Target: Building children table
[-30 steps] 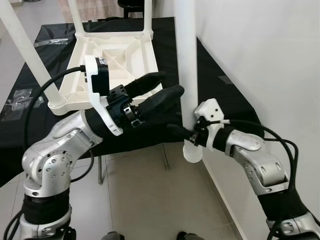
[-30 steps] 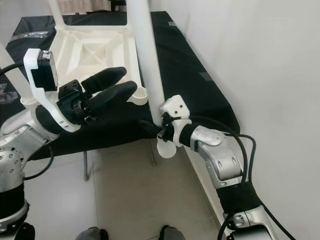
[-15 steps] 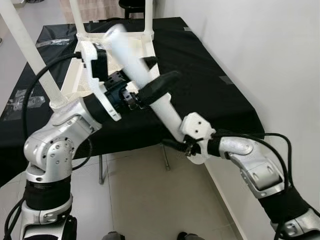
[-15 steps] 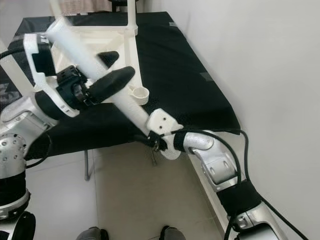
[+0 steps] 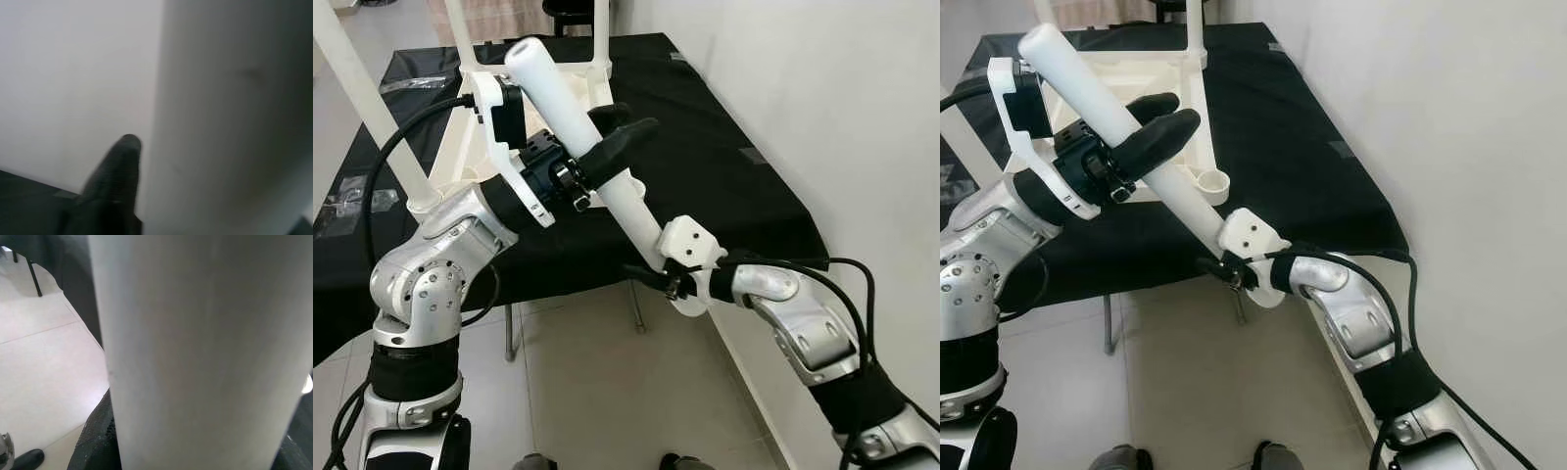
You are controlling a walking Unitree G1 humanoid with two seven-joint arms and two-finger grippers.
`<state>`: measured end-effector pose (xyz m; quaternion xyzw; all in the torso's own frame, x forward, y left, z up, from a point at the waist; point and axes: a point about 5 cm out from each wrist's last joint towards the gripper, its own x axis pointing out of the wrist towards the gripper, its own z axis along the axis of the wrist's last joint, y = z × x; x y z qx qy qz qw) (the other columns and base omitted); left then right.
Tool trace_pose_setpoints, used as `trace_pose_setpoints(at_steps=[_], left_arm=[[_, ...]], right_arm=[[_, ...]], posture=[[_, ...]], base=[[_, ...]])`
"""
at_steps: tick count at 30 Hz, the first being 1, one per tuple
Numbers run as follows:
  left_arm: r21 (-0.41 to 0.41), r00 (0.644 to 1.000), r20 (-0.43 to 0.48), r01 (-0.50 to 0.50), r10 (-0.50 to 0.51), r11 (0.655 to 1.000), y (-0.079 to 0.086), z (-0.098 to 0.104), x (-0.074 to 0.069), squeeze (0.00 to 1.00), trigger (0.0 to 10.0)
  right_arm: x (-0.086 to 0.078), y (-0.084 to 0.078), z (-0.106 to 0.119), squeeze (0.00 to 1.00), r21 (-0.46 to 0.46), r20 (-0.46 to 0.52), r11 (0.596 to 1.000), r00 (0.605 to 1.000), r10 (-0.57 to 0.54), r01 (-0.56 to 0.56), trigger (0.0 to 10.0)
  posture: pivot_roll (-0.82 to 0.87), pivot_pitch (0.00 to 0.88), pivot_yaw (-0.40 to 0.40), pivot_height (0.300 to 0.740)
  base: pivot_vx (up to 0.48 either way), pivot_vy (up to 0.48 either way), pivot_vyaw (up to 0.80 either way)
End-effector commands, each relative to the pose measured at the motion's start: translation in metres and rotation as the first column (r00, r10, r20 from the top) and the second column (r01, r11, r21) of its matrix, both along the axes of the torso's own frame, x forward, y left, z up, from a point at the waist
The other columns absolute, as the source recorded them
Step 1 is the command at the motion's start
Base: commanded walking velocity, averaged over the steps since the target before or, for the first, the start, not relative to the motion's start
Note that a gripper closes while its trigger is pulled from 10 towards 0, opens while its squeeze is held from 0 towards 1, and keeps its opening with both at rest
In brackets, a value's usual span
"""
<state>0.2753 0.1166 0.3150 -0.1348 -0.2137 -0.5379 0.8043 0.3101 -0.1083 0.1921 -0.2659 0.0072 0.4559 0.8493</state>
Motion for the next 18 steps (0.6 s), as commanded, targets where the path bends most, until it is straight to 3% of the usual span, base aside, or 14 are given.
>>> trace_pose_setpoints(at_steps=[1, 10, 15, 16, 18], left_arm=[[0.035, 0.998, 0.004, 0.066, -0.066, 0.997, -0.004, 0.002, -0.003, 0.0, 0.0], [0.14, 0.986, 0.018, 0.162, -0.166, 0.977, -0.004, 0.004, -0.003, 0.0, 0.0], [0.246, 0.947, 0.046, 0.298, -0.318, 0.922, -0.004, 0.014, -0.007, 0.0, 0.0], [0.278, 0.93, 0.046, 0.338, -0.364, 0.899, -0.004, 0.015, -0.009, 0.0, 0.0], [0.296, 0.92, 0.044, 0.36, -0.39, 0.884, -0.005, 0.016, -0.01, 0.0, 0.0]], right_arm=[[0.0, 0.007, 0.002, 0.0, -0.021, 0.013, 1.0, 1.0, 0.014, -0.014, 10.0], [0.002, 0.012, 0.004, 0.0, -0.016, 0.015, 1.0, 1.0, 0.024, -0.023, 10.0], [0.0, 0.021, 0.006, 0.0, 0.059, -0.043, 0.992, 0.992, 0.117, -0.115, 10.0], [-0.001, 0.022, 0.007, 1.0, 0.075, -0.058, 0.988, 0.988, 0.143, -0.138, 10.0], [-0.002, 0.023, 0.007, 1.0, 0.083, -0.067, 0.985, 0.985, 0.157, -0.151, 10.0]], posture=[[0.0, 0.148, -0.045, 0.74], [0.0, 0.146, -0.048, 0.74], [0.0, 0.142, -0.049, 0.74], [-0.01, 0.141, -0.05, 0.74], [-0.01, 0.141, -0.05, 0.74]], base=[[0.0, 0.0, 0.0], [0.0, 0.0, 0.0], [0.0, 0.0, 0.0], [0.0, 0.0, 0.0], [0.0, 0.0, 0.0]])
